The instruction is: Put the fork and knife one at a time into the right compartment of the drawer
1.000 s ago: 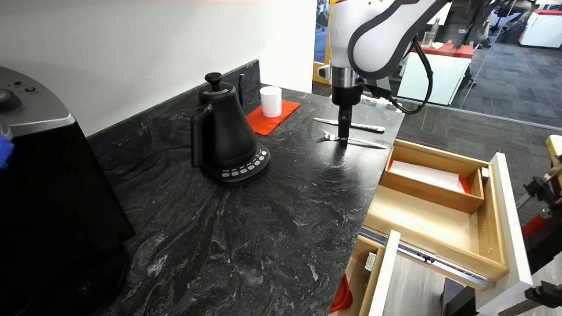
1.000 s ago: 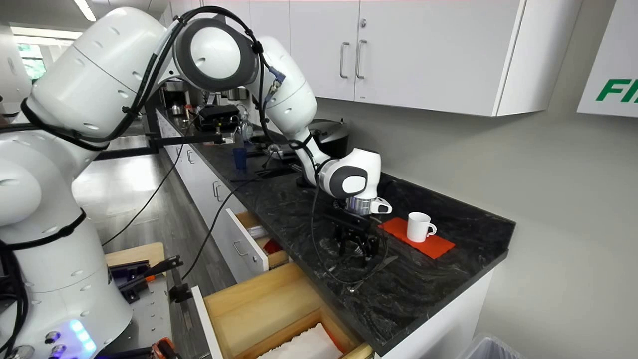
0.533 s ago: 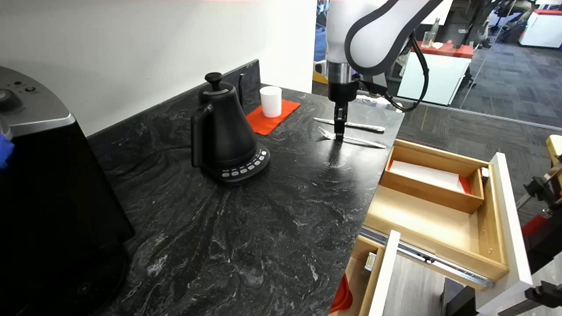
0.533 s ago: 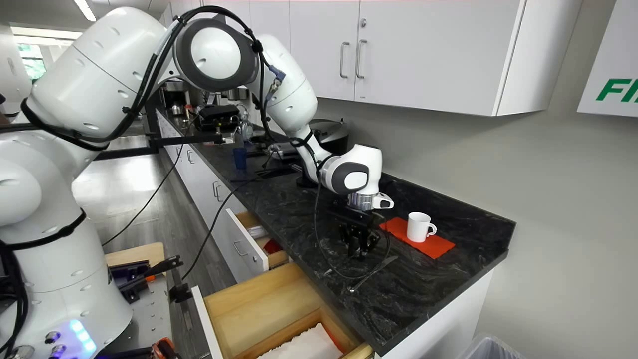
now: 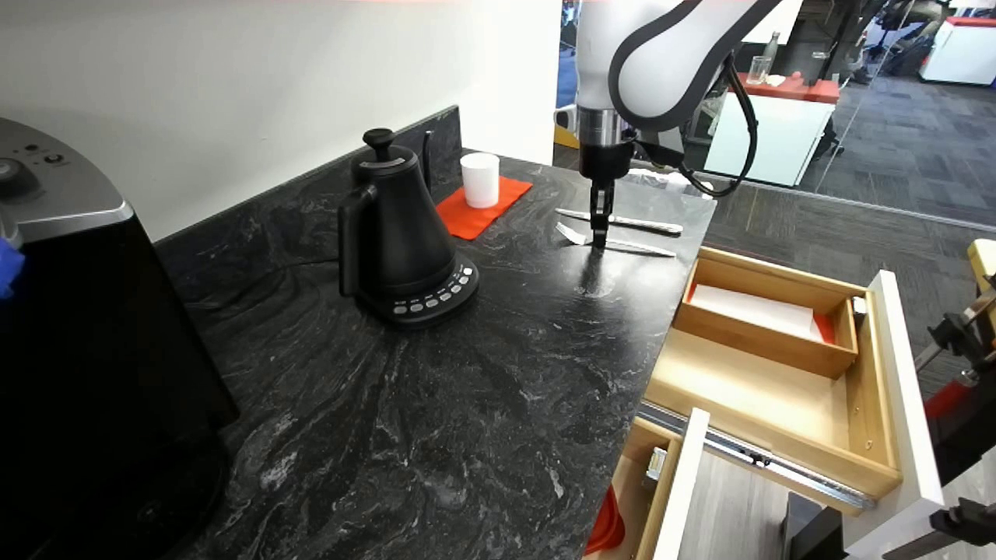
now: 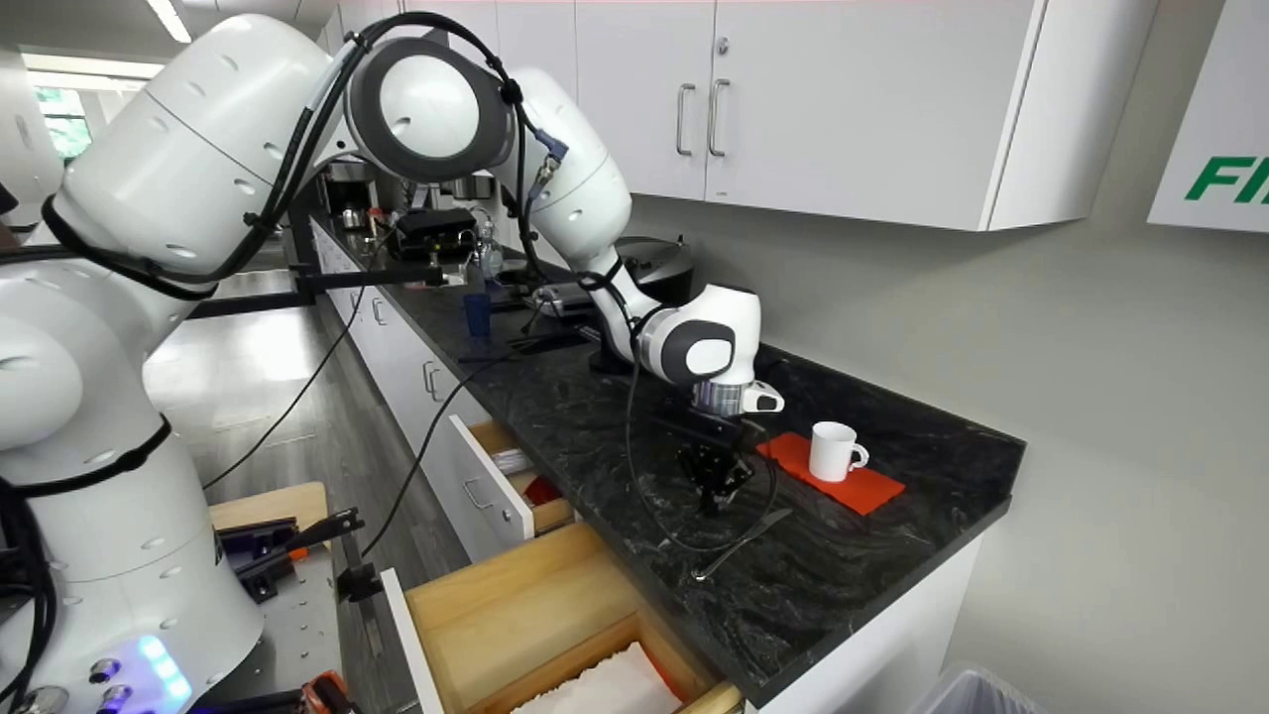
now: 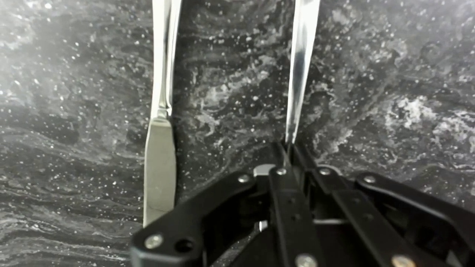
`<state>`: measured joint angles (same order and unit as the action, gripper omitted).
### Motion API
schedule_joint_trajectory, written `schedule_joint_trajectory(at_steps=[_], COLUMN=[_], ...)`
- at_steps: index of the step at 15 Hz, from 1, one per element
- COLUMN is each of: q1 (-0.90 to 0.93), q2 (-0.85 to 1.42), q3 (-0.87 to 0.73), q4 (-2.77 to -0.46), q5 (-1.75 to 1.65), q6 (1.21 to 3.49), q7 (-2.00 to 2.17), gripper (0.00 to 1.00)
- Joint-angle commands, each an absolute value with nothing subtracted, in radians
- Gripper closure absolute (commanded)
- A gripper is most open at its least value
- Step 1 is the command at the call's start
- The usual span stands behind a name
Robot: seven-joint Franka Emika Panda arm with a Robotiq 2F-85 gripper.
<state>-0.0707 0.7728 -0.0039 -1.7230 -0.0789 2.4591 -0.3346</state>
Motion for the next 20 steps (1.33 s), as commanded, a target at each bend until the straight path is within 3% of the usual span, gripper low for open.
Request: schedule_joint_trajectory(at_steps=[1,12,20], q1=[-0.087,-0.06,-0.075], q2=[0.751,0.597,0.354], q3=[0.011,0.015,0.031], q4=[-1.717,-1.794,-2.107], q5=[-0.079,-0.023,0.006], q6=[2.414,2.292,2.364], q7=[-0.321,-0.152,-0.2], gripper=[0.96,0.95,0.95])
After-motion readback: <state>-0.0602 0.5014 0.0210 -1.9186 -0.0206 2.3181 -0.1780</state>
